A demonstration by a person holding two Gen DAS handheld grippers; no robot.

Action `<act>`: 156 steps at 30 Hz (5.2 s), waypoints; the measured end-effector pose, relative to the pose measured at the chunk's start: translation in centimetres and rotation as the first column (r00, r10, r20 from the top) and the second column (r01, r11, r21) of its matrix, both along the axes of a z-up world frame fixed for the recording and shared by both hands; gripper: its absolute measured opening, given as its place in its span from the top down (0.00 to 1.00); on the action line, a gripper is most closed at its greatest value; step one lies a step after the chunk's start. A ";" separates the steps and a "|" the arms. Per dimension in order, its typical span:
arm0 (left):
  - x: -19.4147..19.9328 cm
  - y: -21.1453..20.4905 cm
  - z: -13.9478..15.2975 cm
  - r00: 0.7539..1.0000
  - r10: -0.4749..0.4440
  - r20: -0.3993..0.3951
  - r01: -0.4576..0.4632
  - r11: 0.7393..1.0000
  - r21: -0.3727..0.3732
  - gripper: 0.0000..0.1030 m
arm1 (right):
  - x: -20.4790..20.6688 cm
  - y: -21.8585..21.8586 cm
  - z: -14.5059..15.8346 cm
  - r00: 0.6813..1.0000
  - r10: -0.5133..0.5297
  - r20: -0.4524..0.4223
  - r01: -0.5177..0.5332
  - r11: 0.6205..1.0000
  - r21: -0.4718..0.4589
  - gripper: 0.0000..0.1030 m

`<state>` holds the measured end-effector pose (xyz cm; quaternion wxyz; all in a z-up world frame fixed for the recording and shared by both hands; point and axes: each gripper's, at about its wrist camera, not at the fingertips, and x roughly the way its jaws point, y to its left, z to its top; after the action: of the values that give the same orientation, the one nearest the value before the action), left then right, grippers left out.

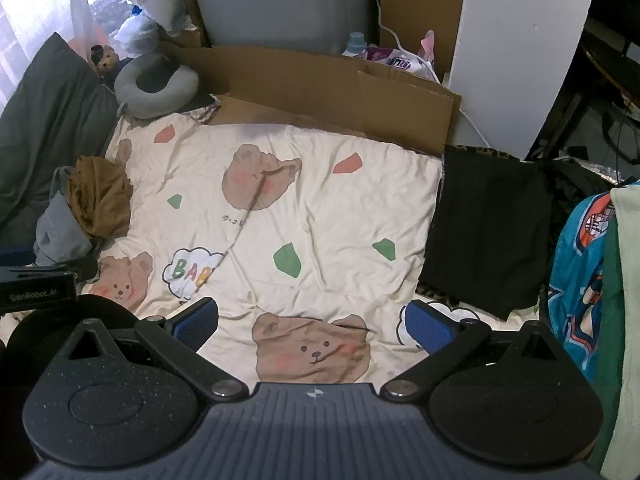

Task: Fold clothes

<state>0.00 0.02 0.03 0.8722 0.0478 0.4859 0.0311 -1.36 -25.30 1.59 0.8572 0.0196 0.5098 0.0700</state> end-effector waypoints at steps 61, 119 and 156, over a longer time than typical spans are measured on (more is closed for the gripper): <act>-0.4 -0.1 0.1 1.000 0.008 0.011 -0.008 1.000 0.016 0.03 | -0.4 -0.3 0.1 1.000 -0.022 -0.009 0.022 0.999 -0.024 0.00; -0.9 14.5 11.9 0.952 0.207 0.226 -0.210 0.978 -0.014 0.02 | 3.0 5.3 8.8 0.975 0.163 0.154 -0.176 0.981 0.080 0.00; 9.1 26.2 0.4 0.900 0.404 0.161 -0.382 0.912 -0.150 0.05 | 18.1 7.0 -0.8 0.962 0.264 0.070 -0.270 0.958 0.094 0.00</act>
<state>9.11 26.21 0.41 0.8912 -0.1046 0.4016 0.1832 16.70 -18.32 0.80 0.8519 -0.0072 0.4789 0.2118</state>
